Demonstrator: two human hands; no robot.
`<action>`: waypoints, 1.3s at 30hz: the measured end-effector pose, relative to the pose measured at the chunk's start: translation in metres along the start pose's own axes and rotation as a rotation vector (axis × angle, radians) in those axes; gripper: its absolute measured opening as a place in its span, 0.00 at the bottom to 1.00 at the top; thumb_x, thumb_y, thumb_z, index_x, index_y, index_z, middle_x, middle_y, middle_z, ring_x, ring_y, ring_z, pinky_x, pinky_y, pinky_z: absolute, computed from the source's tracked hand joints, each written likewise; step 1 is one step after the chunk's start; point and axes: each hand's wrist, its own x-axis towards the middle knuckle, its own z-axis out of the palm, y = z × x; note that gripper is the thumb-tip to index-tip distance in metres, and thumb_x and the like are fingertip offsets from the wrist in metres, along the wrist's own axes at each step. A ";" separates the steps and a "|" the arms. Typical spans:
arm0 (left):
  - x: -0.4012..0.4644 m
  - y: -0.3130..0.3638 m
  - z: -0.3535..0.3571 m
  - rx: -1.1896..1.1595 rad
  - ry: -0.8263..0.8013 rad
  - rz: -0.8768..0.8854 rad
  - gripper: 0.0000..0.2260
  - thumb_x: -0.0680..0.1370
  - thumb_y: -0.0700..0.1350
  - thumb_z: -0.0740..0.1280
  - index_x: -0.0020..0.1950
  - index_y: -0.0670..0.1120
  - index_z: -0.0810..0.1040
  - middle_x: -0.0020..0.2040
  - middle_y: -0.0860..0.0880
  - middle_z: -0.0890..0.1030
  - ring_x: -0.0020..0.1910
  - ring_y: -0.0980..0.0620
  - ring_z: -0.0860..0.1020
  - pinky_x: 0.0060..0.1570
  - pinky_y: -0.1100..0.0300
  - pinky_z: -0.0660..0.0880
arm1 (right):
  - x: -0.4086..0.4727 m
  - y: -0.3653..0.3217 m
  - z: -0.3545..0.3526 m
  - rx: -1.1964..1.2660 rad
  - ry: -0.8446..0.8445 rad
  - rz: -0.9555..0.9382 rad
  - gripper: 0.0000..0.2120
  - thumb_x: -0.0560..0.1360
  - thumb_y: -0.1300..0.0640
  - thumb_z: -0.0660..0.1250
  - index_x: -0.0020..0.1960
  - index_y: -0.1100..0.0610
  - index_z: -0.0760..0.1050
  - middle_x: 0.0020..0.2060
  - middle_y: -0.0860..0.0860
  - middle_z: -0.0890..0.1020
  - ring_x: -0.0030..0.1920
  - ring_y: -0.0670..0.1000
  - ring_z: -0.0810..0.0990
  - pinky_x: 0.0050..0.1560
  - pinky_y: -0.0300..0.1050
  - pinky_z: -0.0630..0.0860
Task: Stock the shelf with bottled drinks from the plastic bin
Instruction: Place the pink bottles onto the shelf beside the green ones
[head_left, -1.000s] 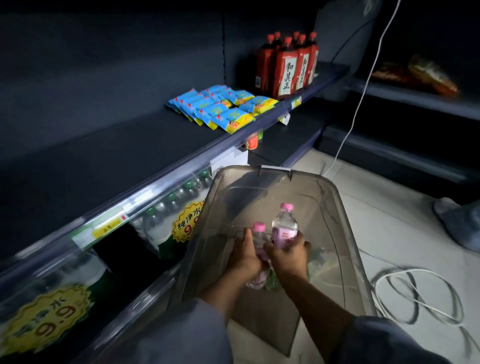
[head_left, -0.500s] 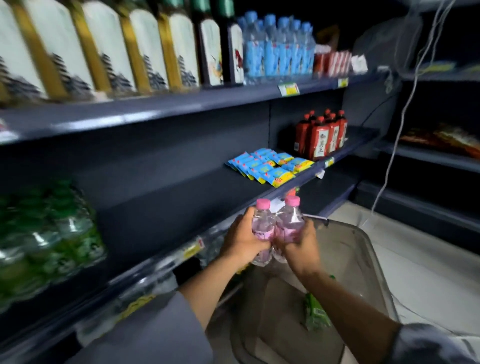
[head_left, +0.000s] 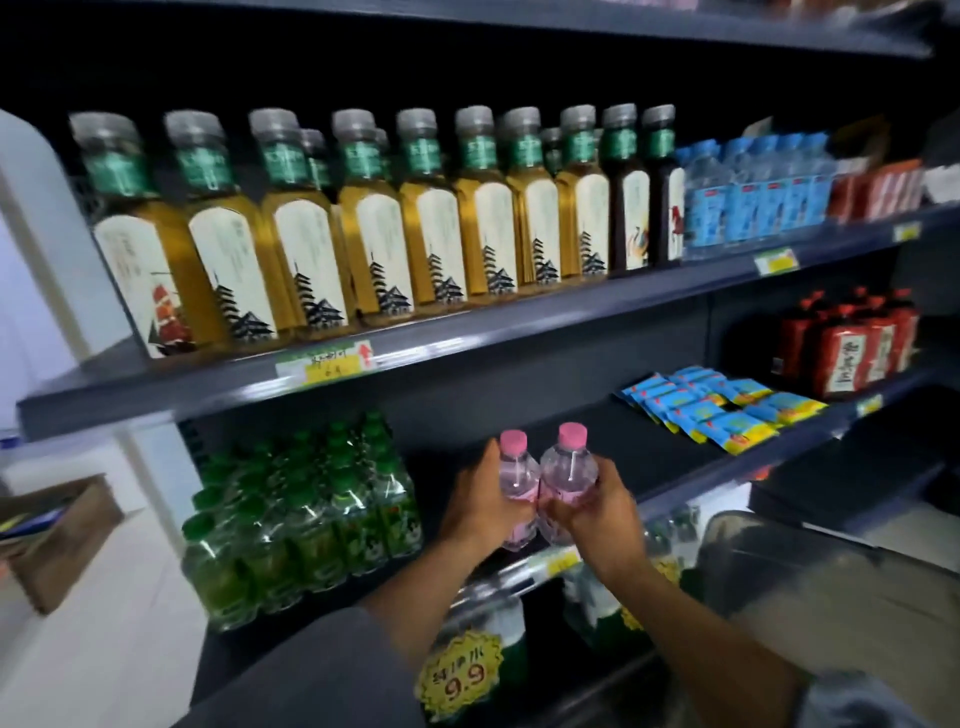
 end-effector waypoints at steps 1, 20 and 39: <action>0.002 -0.005 -0.004 0.013 0.005 -0.014 0.30 0.63 0.50 0.81 0.60 0.54 0.72 0.53 0.55 0.83 0.50 0.54 0.82 0.49 0.60 0.77 | 0.003 0.001 0.007 -0.023 -0.014 0.000 0.32 0.63 0.50 0.81 0.61 0.41 0.70 0.51 0.45 0.83 0.55 0.56 0.80 0.54 0.54 0.78; 0.090 -0.085 0.027 0.171 0.163 -0.337 0.21 0.75 0.44 0.72 0.67 0.48 0.73 0.66 0.42 0.74 0.62 0.39 0.78 0.62 0.49 0.75 | 0.049 0.041 0.104 -0.081 -0.180 -0.001 0.27 0.62 0.55 0.79 0.57 0.52 0.72 0.48 0.51 0.84 0.48 0.55 0.82 0.45 0.49 0.80; 0.239 -0.169 0.027 0.003 0.313 -0.555 0.30 0.68 0.55 0.69 0.70 0.52 0.74 0.68 0.44 0.77 0.66 0.40 0.76 0.67 0.46 0.73 | 0.114 0.059 0.190 -0.213 -0.172 -0.069 0.32 0.74 0.48 0.72 0.69 0.63 0.64 0.62 0.60 0.73 0.61 0.63 0.73 0.62 0.54 0.70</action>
